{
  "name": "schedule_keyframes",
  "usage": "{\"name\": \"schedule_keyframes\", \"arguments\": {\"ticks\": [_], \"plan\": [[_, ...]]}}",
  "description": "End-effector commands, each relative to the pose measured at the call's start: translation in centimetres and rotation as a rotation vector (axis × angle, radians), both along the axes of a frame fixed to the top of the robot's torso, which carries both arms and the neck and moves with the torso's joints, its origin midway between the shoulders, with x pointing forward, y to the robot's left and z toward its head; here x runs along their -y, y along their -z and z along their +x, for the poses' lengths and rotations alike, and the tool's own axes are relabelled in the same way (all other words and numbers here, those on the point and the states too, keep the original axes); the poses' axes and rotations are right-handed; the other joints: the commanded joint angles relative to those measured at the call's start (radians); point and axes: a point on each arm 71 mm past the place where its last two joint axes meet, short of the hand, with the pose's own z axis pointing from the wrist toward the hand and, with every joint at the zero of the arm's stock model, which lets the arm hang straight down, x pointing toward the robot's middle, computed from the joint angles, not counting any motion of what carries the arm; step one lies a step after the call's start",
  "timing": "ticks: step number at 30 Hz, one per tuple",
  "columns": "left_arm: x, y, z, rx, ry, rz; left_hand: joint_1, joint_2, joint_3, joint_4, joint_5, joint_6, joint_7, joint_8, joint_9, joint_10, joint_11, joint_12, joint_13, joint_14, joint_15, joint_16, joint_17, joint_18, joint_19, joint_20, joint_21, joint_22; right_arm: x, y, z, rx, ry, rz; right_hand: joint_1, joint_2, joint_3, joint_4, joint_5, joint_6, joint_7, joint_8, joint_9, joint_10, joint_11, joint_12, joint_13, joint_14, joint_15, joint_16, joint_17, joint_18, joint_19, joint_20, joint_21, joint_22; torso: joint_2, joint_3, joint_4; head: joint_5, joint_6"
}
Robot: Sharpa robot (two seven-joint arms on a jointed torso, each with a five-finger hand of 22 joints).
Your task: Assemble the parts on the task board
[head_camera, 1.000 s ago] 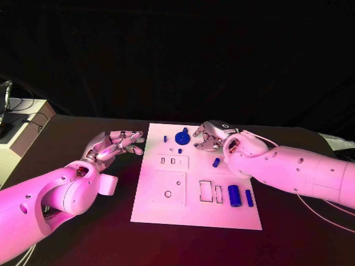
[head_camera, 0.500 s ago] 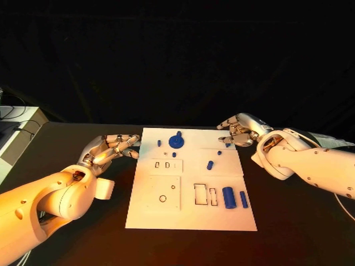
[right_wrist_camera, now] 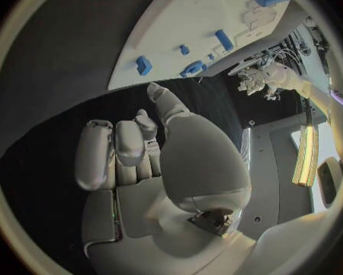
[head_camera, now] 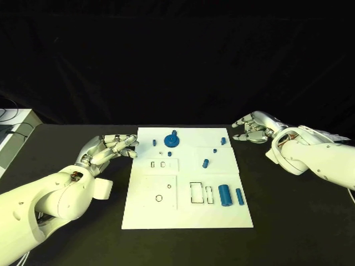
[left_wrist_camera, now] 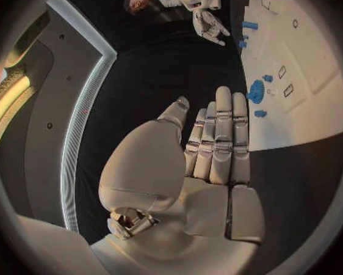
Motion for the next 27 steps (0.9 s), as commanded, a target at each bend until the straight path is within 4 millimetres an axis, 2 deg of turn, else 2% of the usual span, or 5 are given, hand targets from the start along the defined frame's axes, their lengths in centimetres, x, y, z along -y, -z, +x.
{"name": "schedule_keyframes", "arguments": {"ticks": [1,7,13,21,27], "plan": [[0.2,0.0,-0.1,0.013,0.011,-0.008,0.004,-0.006,0.000,-0.004,-0.003,0.002,-0.003,0.000,-0.001,0.009,0.000,0.002,0.001,-0.005,-0.001,0.000,0.000,-0.004,-0.006,-0.003,0.006,-0.001,-0.2,0.7,0.1,-0.043,-0.037,-0.007,0.012,-0.002,-0.006,0.002,0.000,-0.006,0.001,-0.004,-0.001,0.005,-0.001,0.003,0.001,0.002,0.001,0.005,0.001,0.001,0.059,0.002,0.005,0.174,0.001,0.0007,0.0040,-0.001,-0.006],[0.0,0.1,-0.1,0.011,0.008,-0.006,0.004,-0.007,0.002,-0.004,-0.003,0.001,-0.003,0.000,-0.001,0.007,0.000,0.001,0.001,-0.006,-0.001,0.001,0.001,-0.004,-0.007,-0.004,0.007,0.000,-0.5,1.7,0.6,-0.066,-0.029,-0.014,0.011,-0.003,-0.010,0.007,-0.001,-0.005,0.000,-0.004,-0.001,0.005,-0.001,0.003,0.002,0.002,0.001,0.003,0.002,0.002,0.059,0.003,0.003,0.174,0.005,0.0055,0.0030,0.002,-0.006],[0.1,0.1,-0.1,0.011,0.008,-0.007,0.004,-0.007,0.002,-0.004,-0.003,0.001,-0.003,0.000,-0.001,0.007,0.000,0.001,0.001,-0.006,-0.001,0.001,0.001,-0.004,-0.007,-0.004,0.007,0.000,-0.9,2.2,1.2,-0.082,-0.025,-0.019,0.010,-0.002,-0.010,0.009,0.001,-0.005,0.000,-0.004,0.000,0.006,-0.001,0.004,0.003,0.002,0.001,0.002,0.002,0.003,0.059,0.003,0.002,0.173,0.004,0.0034,0.0036,0.004,-0.010],[0.1,0.2,-0.1,0.010,0.008,-0.007,0.005,-0.007,0.004,-0.004,-0.003,0.000,-0.002,0.000,-0.001,0.005,0.001,0.001,0.001,-0.006,-0.001,0.003,0.002,-0.005,-0.007,-0.004,0.008,0.000,-1.7,3.0,1.5,-0.109,-0.035,-0.021,0.009,-0.004,-0.012,0.011,0.001,-0.004,0.000,-0.004,0.000,0.007,-0.001,0.005,0.004,0.003,0.001,0.003,0.004,0.003,0.059,0.003,0.003,0.173,0.003,0.0044,0.0020,0.010,-0.014],[0.1,0.2,-0.1,0.009,0.007,-0.007,0.005,-0.007,0.004,-0.004,-0.003,0.000,-0.002,0.000,-0.001,0.005,0.001,0.001,0.001,-0.006,-0.001,0.003,0.002,-0.005,-0.007,-0.004,0.008,0.000,-2.0,3.3,1.6,-0.128,-0.039,-0.023,0.007,-0.001,-0.013,0.016,0.002,0.000,-0.001,-0.003,0.000,0.008,-0.002,0.008,0.007,0.003,0.001,0.002,0.006,0.003,0.059,0.003,0.003,0.173,0.003,0.0038,0.0017,0.014,-0.010]]}}
